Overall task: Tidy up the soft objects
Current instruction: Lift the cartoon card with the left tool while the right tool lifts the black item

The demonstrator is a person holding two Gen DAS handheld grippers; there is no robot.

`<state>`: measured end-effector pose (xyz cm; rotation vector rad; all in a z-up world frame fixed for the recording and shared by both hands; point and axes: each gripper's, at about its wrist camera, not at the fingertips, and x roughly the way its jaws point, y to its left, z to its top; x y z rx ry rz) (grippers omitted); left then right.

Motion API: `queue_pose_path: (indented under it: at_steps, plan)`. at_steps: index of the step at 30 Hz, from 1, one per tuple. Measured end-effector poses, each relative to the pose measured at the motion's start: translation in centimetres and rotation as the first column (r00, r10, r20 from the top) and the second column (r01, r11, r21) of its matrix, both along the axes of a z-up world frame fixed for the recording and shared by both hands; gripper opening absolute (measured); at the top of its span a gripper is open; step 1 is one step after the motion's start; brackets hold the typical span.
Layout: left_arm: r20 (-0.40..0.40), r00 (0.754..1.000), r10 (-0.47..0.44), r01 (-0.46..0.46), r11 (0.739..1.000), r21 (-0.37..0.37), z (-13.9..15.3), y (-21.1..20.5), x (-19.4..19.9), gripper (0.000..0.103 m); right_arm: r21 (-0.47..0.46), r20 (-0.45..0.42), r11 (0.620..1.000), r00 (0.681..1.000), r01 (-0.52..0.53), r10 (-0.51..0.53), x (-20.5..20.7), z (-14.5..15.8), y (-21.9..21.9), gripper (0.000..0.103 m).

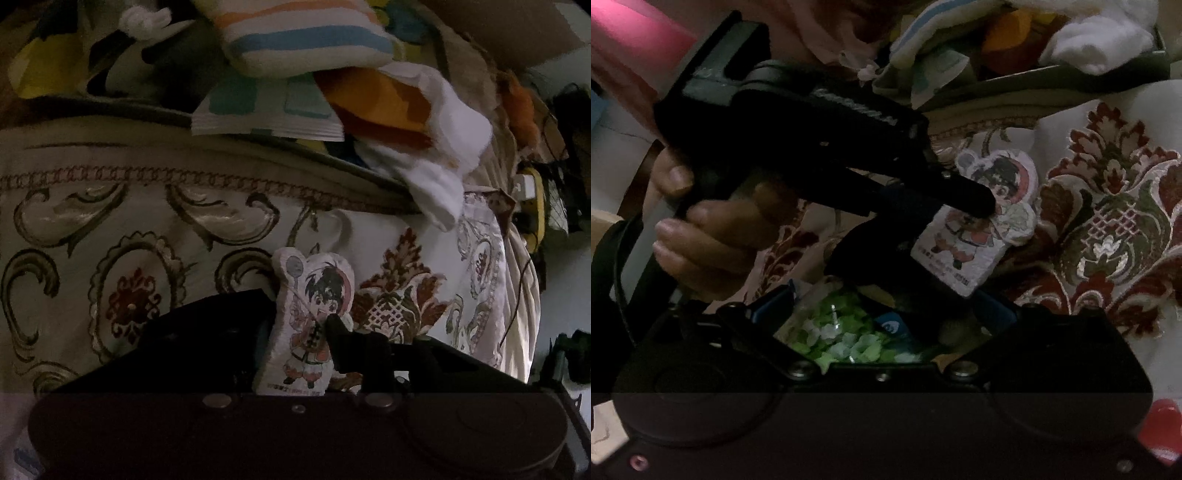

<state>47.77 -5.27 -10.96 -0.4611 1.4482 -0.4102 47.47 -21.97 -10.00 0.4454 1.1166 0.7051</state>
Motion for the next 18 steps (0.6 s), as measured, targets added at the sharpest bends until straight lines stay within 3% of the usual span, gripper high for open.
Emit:
queue_pose_path:
  at_steps: [6, 13, 16, 18]
  plan:
    - [-0.012, 1.0, -0.026, 0.025, 0.999, -0.039, -0.4, 0.1, 0.2, 0.036, -0.034, 0.011, 0.999, 1.0, 0.0, 0.0, 0.0, -0.3, 0.5, 0.103]
    - [-0.018, 0.998, -0.065, 0.065, 0.998, -0.018, -1.0, 0.3, 0.1, 0.04, -0.026, 0.009, 0.999, 1.0, 0.023, -0.023, 0.1, -1.0, 0.8, 0.103]
    - [0.014, 0.998, -0.067, 0.067, 0.998, -0.012, -0.6, 0.3, 0.1, 0.034, -0.022, 0.006, 0.999, 1.0, 0.025, -0.025, 0.2, -1.1, 0.7, 0.103]
    - [0.064, 0.995, -0.082, 0.082, 0.997, 0.001, 0.2, 0.2, -0.2, 0.025, -0.015, 0.004, 0.999, 0.999, 0.032, -0.032, 0.2, -1.2, 0.7, 0.103]
